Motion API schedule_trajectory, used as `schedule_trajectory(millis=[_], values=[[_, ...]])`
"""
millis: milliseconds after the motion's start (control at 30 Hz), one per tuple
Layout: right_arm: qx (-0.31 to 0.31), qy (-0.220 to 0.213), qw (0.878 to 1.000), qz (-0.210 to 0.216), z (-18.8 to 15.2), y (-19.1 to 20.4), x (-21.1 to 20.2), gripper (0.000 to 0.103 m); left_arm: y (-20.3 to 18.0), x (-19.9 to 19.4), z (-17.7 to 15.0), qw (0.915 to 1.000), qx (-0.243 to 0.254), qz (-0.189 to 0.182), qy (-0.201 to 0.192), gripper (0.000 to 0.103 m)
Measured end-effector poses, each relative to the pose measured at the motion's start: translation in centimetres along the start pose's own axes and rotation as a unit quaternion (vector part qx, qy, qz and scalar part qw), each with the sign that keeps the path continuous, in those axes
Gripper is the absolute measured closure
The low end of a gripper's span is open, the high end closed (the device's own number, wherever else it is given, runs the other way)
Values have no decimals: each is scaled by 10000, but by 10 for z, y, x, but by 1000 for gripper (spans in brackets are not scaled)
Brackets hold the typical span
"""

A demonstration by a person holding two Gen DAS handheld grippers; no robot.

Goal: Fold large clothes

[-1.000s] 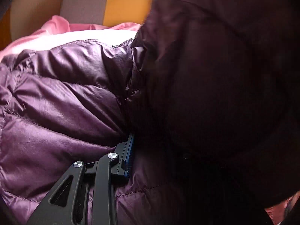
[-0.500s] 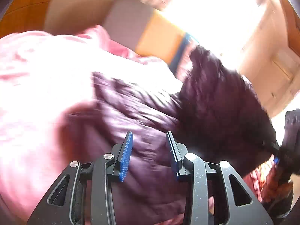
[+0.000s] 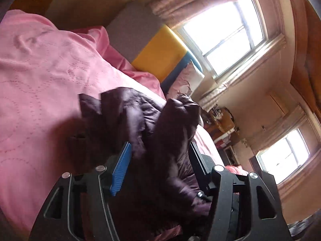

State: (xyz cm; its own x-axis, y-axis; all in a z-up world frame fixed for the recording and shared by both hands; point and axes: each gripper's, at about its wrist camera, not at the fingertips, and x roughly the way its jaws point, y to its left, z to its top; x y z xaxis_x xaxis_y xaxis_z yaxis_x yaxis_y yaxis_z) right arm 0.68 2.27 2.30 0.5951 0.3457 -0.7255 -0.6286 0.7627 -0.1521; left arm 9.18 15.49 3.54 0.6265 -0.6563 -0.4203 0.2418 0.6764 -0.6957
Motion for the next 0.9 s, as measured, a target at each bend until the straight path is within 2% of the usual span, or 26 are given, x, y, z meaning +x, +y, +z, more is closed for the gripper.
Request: schedule_trajectory(millis=[100,167,200,233,267,300,367,433,467,500,533,567,633,667,733,867,900], values=[[-209,-96,9997,-94,-7,7,-2,76,-18,17,4,9991,329,134,230,39],[-204,-165,9997,-18,-9,7,-4,75,-19,34,8,9982,364,315,371,39],[-153,-191,9997,44,-10,6,-7,73,-20,42,8,9972,436,360,485,53],[-74,-232,9996,155,-11,2,-10,64,-21,52,7,9957,548,478,577,71],[19,-275,9991,312,-16,-2,-15,50,-22,57,4,9942,617,607,634,75],[141,-314,9975,622,-19,-9,-21,43,-20,61,6,9942,582,595,687,82],[498,-407,9867,1495,-20,-28,-40,31,-13,62,8,9947,453,547,738,84],[917,-474,9682,2278,-24,-53,-58,29,-10,58,10,9947,425,555,753,85],[1171,-553,9576,2575,-28,-70,-69,29,-9,55,10,9944,448,581,760,85],[1389,-669,9504,2701,-34,-86,-77,29,-8,52,10,9938,481,628,784,85],[1625,-789,9448,2732,-40,-103,-85,30,-8,51,11,9934,495,659,801,85],[1809,-846,9432,2653,-46,-118,-88,37,-7,49,11,9931,502,679,816,85],[1971,-794,9502,2279,-56,-139,-85,53,-8,43,12,9925,498,739,839,85],[2002,-700,9538,2129,-59,-145,-80,56,-6,42,12,9920,494,787,854,85],[1946,-563,9576,2049,-67,-148,-68,58,-5,38,12,9909,495,887,885,85],[1503,-492,9682,1940,-68,-124,-59,58,7,33,13,9873,290,1234,956,85],[1473,-436,9685,1962,-68,-122,-48,58,14,32,13,9848,146,1425,980,80]])
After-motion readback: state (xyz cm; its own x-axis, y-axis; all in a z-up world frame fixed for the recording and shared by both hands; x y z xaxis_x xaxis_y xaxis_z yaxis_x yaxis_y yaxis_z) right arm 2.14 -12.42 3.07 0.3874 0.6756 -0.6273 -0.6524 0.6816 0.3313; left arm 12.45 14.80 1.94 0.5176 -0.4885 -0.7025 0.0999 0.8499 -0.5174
